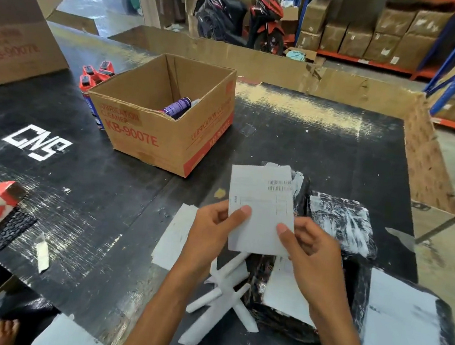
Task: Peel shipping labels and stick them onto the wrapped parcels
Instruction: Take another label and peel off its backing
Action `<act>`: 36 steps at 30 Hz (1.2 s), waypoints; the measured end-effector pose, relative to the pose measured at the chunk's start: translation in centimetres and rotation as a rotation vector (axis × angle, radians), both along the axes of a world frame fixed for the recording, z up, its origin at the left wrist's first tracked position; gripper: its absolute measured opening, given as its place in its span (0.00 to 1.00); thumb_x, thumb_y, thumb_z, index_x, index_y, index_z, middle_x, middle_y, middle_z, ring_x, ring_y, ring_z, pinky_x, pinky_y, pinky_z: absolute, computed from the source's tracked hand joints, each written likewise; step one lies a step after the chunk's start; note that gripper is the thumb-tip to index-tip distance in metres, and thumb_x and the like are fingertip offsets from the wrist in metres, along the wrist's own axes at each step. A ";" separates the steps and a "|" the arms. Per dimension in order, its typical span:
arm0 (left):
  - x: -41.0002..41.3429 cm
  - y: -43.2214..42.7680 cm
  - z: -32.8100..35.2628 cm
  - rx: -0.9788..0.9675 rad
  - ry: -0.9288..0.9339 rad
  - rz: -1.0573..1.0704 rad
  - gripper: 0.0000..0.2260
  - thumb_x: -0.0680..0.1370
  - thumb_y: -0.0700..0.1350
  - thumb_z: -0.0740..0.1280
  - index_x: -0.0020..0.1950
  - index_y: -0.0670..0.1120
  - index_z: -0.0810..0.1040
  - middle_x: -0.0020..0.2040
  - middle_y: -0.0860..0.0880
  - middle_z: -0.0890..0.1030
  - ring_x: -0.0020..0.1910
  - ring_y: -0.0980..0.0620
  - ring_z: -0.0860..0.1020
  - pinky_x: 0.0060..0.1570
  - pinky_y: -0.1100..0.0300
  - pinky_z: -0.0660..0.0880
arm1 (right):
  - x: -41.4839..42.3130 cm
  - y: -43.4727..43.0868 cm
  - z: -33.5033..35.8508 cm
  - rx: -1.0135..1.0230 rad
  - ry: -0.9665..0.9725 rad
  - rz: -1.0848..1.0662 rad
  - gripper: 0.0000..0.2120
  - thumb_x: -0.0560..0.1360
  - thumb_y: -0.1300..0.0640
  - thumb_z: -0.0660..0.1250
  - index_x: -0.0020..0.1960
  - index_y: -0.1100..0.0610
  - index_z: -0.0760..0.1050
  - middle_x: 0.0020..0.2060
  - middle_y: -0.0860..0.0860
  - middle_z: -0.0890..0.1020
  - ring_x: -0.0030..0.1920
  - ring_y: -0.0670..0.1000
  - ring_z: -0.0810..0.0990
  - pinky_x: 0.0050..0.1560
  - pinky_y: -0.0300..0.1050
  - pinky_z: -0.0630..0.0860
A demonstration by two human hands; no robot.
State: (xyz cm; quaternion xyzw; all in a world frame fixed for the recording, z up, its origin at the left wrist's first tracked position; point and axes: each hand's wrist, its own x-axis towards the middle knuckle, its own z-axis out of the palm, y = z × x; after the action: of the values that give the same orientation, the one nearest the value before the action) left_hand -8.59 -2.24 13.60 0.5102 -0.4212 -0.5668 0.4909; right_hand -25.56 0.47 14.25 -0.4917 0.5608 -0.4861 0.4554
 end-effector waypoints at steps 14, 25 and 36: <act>-4.4 -2.5 2.5 -0.032 0.059 -0.060 0.11 0.82 0.45 0.66 0.64 0.47 0.82 0.56 0.51 0.87 0.56 0.49 0.85 0.53 0.54 0.82 | -4.8 3.4 1.5 0.011 -0.151 -0.189 0.04 0.77 0.59 0.70 0.45 0.56 0.84 0.42 0.53 0.88 0.36 0.49 0.79 0.45 0.46 0.73; -4.9 -2.8 2.6 -0.025 0.053 -0.094 0.12 0.82 0.45 0.66 0.63 0.47 0.82 0.57 0.50 0.87 0.57 0.48 0.85 0.56 0.52 0.81 | -5.4 2.8 1.2 -0.028 -0.167 -0.150 0.04 0.77 0.62 0.70 0.46 0.57 0.83 0.41 0.54 0.88 0.35 0.46 0.80 0.38 0.31 0.75; -6.1 -2.8 1.4 0.084 -0.103 -0.172 0.13 0.81 0.51 0.68 0.62 0.46 0.81 0.51 0.50 0.86 0.43 0.59 0.82 0.39 0.69 0.75 | -5.4 3.3 2.0 -0.154 -0.241 -0.063 0.02 0.76 0.61 0.70 0.46 0.57 0.82 0.41 0.56 0.87 0.37 0.50 0.81 0.45 0.38 0.78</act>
State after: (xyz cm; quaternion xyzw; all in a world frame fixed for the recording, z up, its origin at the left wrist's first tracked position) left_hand -14.64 -4.99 15.05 0.5206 -0.4641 -0.5970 0.3964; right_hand -30.97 3.76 16.24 -0.4454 0.4782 -0.5972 0.4651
